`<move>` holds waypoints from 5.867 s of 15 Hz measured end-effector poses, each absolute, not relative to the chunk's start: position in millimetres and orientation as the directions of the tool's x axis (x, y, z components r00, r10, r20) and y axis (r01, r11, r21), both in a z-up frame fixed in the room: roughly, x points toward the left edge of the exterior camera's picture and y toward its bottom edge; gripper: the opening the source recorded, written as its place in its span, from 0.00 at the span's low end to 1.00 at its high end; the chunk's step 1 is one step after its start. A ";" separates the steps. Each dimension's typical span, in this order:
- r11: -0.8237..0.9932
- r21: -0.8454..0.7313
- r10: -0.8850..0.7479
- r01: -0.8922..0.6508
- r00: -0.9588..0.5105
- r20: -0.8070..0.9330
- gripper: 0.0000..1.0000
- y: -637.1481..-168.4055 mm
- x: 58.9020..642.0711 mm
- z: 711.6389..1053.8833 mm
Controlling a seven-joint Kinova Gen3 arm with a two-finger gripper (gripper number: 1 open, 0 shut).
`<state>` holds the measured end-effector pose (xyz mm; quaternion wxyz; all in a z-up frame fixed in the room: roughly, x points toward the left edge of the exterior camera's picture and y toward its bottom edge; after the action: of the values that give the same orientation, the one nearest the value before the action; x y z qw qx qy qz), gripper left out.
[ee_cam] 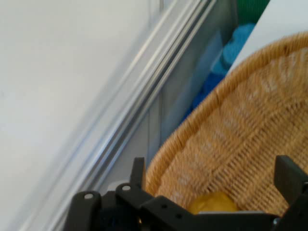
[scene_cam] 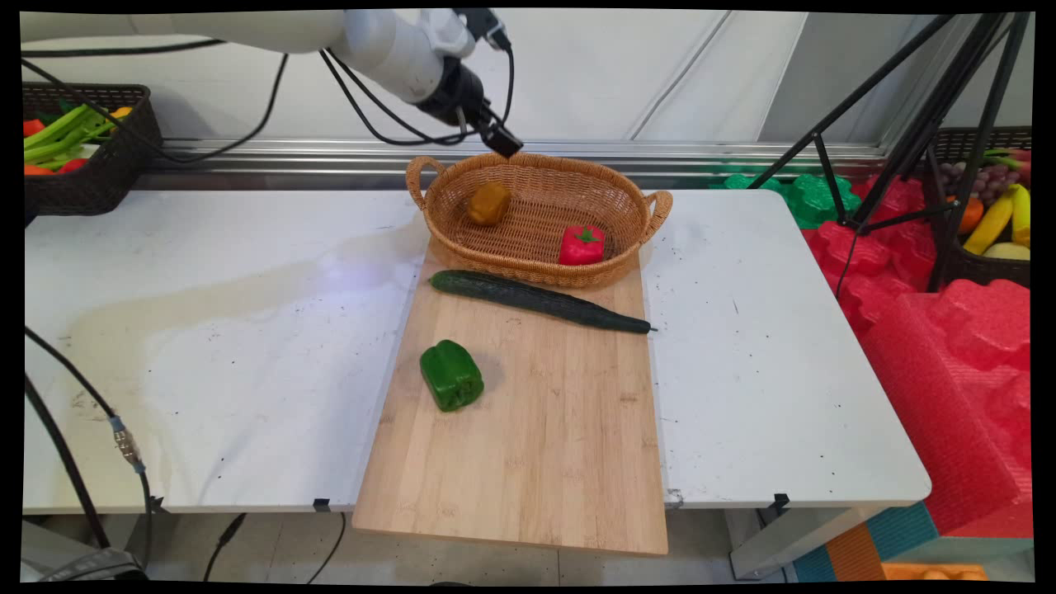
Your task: Pick up the cucumber from the cutting board, then place the picked object in the vegetable basket
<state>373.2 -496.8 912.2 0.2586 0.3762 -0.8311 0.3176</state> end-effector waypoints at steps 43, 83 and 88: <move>0.948 -0.304 0.008 -0.094 -0.949 0.317 1.00 -425.8 154.7 818.1; 0.785 -0.616 0.187 -0.058 -0.926 0.327 0.00 -333.4 185.2 1007.3; 0.744 -0.663 0.211 -0.079 -0.914 0.346 0.00 -379.9 195.6 1022.9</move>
<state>195.6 -379.9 1022.9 0.2038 -0.0363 -0.9113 0.3559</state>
